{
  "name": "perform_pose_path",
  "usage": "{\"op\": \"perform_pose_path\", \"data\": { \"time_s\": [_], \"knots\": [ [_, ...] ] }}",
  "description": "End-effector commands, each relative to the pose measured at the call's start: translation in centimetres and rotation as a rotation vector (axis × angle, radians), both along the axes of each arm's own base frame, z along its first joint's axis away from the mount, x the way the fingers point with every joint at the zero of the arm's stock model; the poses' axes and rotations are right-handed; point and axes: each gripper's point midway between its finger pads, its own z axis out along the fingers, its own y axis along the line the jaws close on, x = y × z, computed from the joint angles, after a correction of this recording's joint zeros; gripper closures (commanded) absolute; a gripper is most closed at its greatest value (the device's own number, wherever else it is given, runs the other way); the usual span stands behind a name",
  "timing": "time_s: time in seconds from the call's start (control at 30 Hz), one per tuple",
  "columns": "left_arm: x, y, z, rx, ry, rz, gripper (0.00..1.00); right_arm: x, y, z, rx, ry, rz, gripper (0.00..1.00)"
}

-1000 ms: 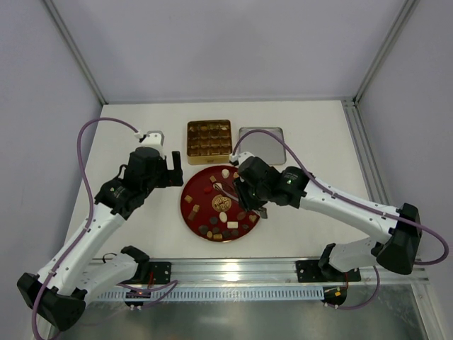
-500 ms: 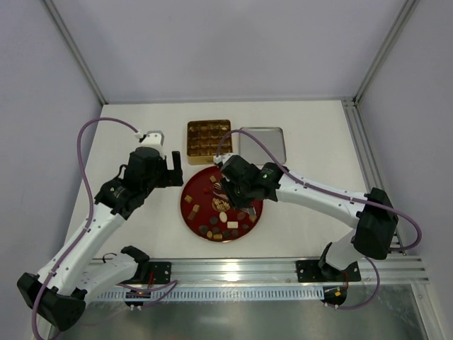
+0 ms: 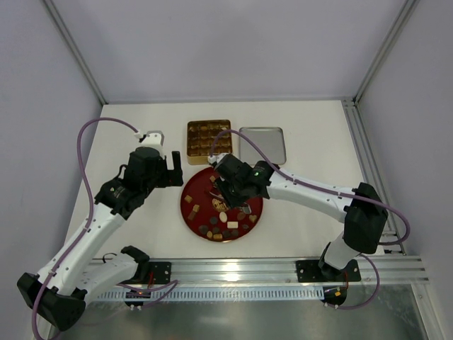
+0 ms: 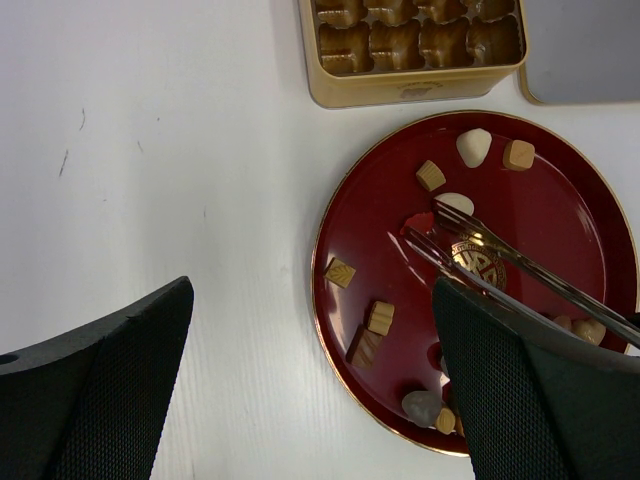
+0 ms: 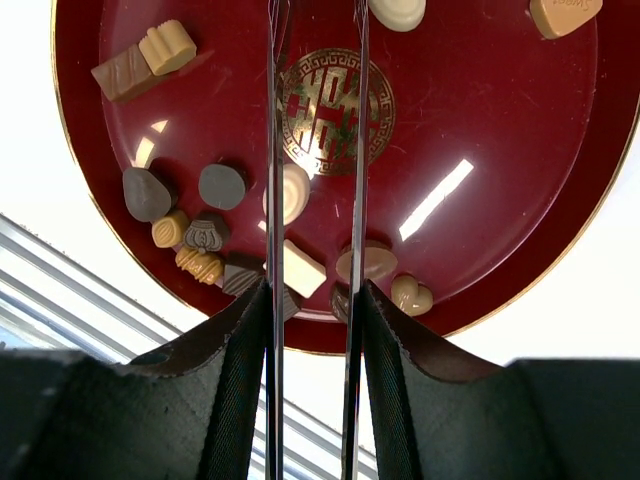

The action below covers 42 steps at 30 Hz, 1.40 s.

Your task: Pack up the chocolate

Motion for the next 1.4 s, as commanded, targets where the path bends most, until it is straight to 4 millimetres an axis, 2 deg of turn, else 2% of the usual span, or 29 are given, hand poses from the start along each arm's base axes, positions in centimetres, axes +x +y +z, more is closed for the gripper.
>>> {"op": "perform_pose_path", "data": {
  "time_s": [0.0, 0.43, 0.73, 1.03, 1.37],
  "knots": [
    [0.3, 0.4, 0.7, 0.005, -0.035, 0.014, 0.0, 1.3, 1.7, 1.7, 0.05, -0.064, 0.009, 0.58],
    [0.3, 0.4, 0.8, 0.005, -0.038, 0.015, 0.0, 1.7, 2.4, 1.6, 0.046, -0.06, 0.018, 0.58],
    [0.2, 0.5, 0.8, 0.005, -0.038, 0.015, 0.0, 1.8, 2.4, 1.6, 0.047, -0.063, 0.017, 0.62],
    [0.2, 0.5, 0.8, 0.005, -0.039, 0.015, 0.0, 2.1, 2.9, 1.0, 0.038, -0.058, 0.019, 0.58],
    [0.2, 0.4, 1.0, 0.002, -0.043, 0.013, 0.0, 2.3, 3.1, 0.9, 0.032, -0.053, 0.017, 0.59]
  ]
}}
